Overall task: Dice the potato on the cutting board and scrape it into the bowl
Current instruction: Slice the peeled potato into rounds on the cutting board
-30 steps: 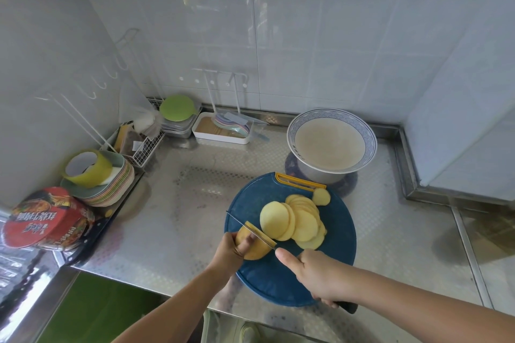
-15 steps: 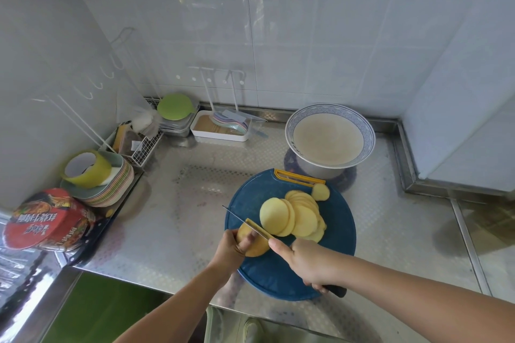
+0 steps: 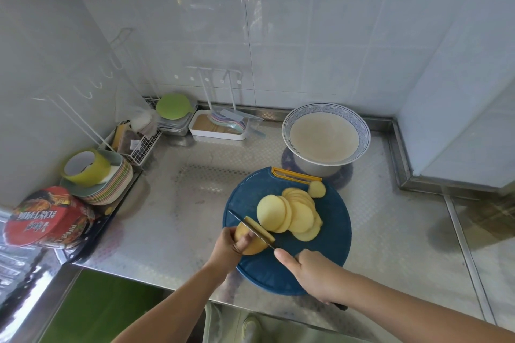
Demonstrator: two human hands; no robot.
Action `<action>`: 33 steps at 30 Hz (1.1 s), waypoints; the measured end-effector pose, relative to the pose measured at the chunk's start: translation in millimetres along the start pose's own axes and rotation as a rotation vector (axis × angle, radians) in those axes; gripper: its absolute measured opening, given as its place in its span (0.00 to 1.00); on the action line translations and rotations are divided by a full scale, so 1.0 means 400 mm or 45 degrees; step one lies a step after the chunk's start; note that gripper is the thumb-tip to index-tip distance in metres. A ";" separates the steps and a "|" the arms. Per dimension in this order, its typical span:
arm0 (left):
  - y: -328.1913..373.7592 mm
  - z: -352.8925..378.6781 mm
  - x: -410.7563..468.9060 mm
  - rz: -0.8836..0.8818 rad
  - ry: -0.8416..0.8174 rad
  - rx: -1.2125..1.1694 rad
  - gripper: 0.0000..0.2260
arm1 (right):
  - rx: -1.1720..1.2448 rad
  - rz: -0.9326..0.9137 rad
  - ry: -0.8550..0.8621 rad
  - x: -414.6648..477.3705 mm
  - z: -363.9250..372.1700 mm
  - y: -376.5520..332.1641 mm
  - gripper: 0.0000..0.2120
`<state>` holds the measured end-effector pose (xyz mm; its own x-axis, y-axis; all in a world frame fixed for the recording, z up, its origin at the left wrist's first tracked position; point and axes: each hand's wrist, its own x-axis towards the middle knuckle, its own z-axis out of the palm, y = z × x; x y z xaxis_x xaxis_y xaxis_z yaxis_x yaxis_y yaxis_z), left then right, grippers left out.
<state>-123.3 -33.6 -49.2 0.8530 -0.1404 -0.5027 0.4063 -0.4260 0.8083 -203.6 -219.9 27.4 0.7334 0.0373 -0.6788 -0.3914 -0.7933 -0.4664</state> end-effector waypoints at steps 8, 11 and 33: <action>-0.002 0.008 0.012 -0.038 0.001 -0.012 0.56 | 0.028 0.002 -0.049 -0.001 -0.007 0.012 0.29; 0.002 0.010 0.007 -0.025 -0.001 -0.015 0.55 | 0.014 0.012 -0.060 0.017 -0.004 -0.005 0.30; 0.017 0.011 0.004 -0.031 -0.027 -0.083 0.40 | 0.331 0.114 -0.150 0.053 0.008 0.023 0.32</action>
<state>-120.6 -40.6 -46.0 0.8359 -0.1499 -0.5280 0.4476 -0.3705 0.8138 -193.4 -224.4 6.9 0.6255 0.0565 -0.7782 -0.5921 -0.6152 -0.5206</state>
